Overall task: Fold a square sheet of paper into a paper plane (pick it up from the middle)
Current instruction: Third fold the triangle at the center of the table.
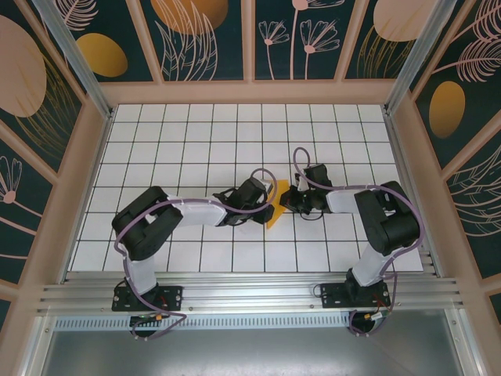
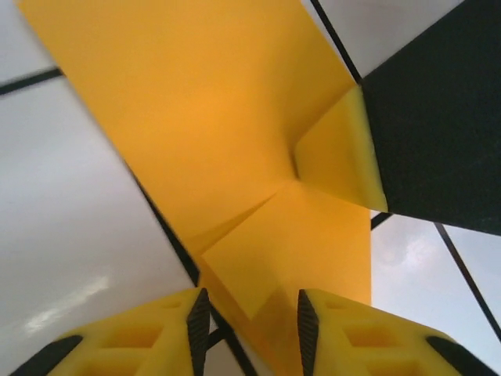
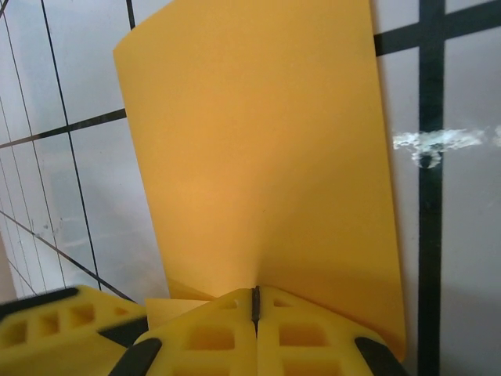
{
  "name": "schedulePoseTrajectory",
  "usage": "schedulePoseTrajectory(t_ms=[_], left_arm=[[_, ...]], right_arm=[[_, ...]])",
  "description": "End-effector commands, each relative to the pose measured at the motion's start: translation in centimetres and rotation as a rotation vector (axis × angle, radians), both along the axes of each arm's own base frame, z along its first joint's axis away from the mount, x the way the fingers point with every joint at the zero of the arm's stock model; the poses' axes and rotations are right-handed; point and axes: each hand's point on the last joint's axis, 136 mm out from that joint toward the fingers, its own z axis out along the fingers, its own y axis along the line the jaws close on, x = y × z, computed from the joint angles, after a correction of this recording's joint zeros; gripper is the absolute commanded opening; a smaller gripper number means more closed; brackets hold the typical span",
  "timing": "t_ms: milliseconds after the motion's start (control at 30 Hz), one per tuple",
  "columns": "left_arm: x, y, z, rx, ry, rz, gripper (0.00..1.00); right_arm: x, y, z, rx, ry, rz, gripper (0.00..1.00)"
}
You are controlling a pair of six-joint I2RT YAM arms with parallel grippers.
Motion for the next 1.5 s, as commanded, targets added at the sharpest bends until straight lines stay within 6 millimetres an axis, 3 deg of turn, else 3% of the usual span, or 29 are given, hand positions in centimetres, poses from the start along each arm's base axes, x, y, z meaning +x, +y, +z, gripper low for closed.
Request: schedulePoseTrajectory(t_ms=[0, 167, 200, 233, 267, 367, 533, 867, 933, 1067, 1200, 1467], left_arm=[[1.7, 1.5, 3.2, 0.017, -0.048, 0.131, 0.48], [1.5, 0.7, 6.4, -0.095, -0.013, 0.178, 0.48], [0.9, -0.2, 6.6, -0.140, 0.020, 0.155, 0.43], [0.3, -1.3, 8.5, -0.227, 0.034, 0.112, 0.39], [-0.2, -2.2, 9.1, -0.279, 0.056, 0.073, 0.37], [-1.2, -4.0, 9.8, -0.362, 0.126, 0.015, 0.27], [-2.1, -5.4, 7.0, -0.415, 0.245, 0.003, 0.23], [-1.9, -5.1, 2.3, -0.377, 0.322, 0.085, 0.16], [-1.8, -5.1, 2.6, -0.391, 0.315, 0.091, 0.14], [-1.9, -3.0, 2.5, -0.360, 0.274, 0.152, 0.11], [-1.5, -1.7, 3.8, -0.378, 0.221, 0.209, 0.08], [-1.7, -4.0, 4.5, -0.467, 0.262, 0.139, 0.04]], right_arm=[[-1.7, -2.2, -3.6, -0.147, 0.082, -0.030, 0.05], [-1.6, -2.2, -3.5, -0.145, 0.080, -0.035, 0.05], [-1.6, -2.2, -3.6, -0.147, 0.081, -0.037, 0.05], [-1.6, -2.1, -3.6, -0.146, 0.082, -0.038, 0.05], [-1.5, -2.1, -3.5, -0.145, 0.080, -0.039, 0.05], [-1.6, -2.2, -3.7, -0.151, 0.083, -0.042, 0.05], [-1.6, -2.2, -4.0, -0.150, 0.092, -0.044, 0.05], [-1.7, -2.2, -4.2, -0.153, 0.099, -0.046, 0.05], [-1.7, -2.2, -4.2, -0.151, 0.098, -0.045, 0.05], [-1.7, -2.3, -4.2, -0.155, 0.098, -0.047, 0.05], [-1.7, -2.3, -4.2, -0.157, 0.099, -0.048, 0.05], [-1.6, -2.3, -4.1, -0.161, 0.096, -0.049, 0.05]])
